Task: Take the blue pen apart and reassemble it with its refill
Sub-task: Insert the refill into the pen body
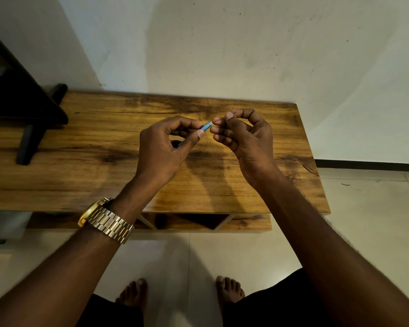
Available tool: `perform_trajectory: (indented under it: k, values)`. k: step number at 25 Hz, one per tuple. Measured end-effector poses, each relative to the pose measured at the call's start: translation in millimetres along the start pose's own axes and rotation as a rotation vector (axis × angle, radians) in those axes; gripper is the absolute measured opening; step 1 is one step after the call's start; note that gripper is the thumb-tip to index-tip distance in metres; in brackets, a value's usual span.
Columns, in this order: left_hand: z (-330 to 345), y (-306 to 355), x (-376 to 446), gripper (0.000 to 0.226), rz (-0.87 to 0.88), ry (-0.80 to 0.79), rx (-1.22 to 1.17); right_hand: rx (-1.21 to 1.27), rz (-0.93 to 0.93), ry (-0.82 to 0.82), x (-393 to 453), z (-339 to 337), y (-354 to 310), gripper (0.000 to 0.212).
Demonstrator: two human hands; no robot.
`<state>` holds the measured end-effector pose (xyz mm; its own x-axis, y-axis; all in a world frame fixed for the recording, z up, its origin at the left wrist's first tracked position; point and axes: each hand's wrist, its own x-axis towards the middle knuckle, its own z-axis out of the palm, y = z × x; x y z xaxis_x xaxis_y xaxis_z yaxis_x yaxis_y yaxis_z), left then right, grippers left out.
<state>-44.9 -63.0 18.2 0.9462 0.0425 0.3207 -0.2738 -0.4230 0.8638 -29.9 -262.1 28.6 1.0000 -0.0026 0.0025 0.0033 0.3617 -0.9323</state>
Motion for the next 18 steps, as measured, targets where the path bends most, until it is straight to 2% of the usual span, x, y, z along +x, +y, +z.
perform_trajectory:
  k: [18]
  values:
    - [-0.4, 0.5, -1.1, 0.018, 0.033, -0.01, 0.034, -0.023, -0.007, -0.016, 0.8, -1.3, 0.4, 0.01]
